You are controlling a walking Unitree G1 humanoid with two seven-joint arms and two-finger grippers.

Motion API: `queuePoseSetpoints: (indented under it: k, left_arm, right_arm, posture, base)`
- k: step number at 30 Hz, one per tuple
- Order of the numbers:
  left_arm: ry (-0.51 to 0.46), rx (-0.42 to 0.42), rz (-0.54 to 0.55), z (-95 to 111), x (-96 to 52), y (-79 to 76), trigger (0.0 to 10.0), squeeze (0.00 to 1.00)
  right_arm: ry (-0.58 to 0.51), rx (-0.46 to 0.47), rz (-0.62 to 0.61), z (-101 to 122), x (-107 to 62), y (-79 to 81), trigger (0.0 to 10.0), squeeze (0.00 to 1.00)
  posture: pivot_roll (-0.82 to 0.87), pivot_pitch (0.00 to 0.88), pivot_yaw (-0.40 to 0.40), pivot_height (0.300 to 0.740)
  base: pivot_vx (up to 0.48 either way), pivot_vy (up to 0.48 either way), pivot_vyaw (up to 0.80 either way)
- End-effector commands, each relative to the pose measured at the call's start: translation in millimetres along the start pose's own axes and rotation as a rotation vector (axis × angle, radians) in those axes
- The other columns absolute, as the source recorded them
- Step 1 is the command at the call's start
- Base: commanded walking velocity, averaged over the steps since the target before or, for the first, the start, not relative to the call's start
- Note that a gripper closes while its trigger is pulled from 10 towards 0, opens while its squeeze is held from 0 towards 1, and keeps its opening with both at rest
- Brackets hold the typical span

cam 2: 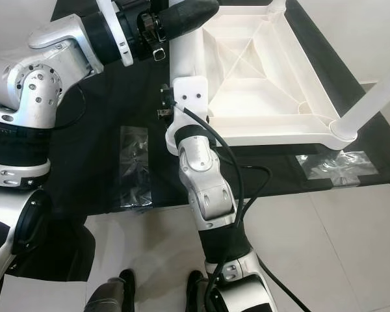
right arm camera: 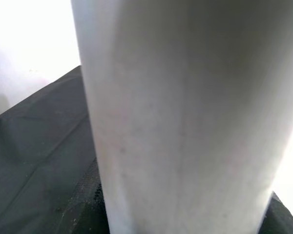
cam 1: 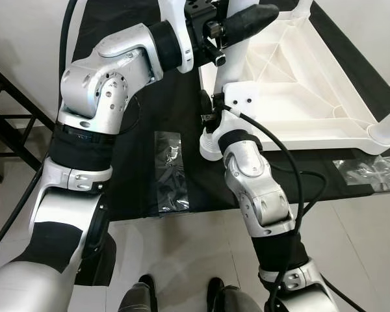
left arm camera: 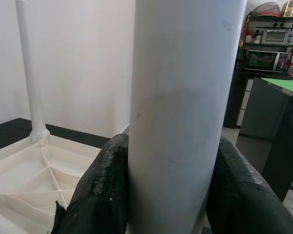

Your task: Building children table

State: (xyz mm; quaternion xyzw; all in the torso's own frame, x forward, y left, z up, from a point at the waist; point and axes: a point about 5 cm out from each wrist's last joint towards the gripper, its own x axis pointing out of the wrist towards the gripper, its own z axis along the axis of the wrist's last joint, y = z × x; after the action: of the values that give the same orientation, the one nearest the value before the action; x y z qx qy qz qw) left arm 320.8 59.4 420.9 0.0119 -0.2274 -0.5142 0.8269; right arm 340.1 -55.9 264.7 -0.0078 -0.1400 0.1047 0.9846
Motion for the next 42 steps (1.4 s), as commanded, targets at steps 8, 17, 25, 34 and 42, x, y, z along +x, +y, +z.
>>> queuePoseSetpoints:
  k: [8,17,25,34,42]
  left_arm:
    - [-0.002,0.026,-0.048,5,2.0,-4.2,0.0,0.0]
    - [0.008,0.031,-0.081,6,2.9,-7.4,0.0,0.0]
    - [0.044,0.017,-0.134,3,5.2,-14.4,0.0,0.0]
    - [0.082,0.004,-0.214,-3,9.6,-18.9,0.0,0.0]
    - [0.08,0.01,-0.247,-1,15.2,-19.9,0.0,0.0]
  right_arm:
    - [-0.054,0.058,0.39,13,8.2,-27.6,10.0,1.0]
    - [-0.148,-0.151,0.815,56,11.4,-66.4,10.0,0.0]
    - [-0.102,-0.183,1.005,60,28.0,-79.3,10.0,0.0]
    - [-0.065,-0.123,1.135,58,33.5,-80.9,0.0,0.0]
    - [-0.04,-0.128,1.214,53,32.8,-80.9,0.0,0.0]
  posture:
    - [0.08,0.286,-0.029,0.74]
    - [0.09,0.289,-0.026,0.74]
    - [0.11,0.301,-0.007,0.74]
    - [0.12,0.329,0.016,0.74]
    - [0.11,0.338,0.026,0.74]
  base:
    - [0.0,0.0,0.0]
    - [0.0,0.0,0.0]
    - [0.0,0.0,0.0]
    - [0.0,0.0,0.0]
    - [0.0,0.0,0.0]
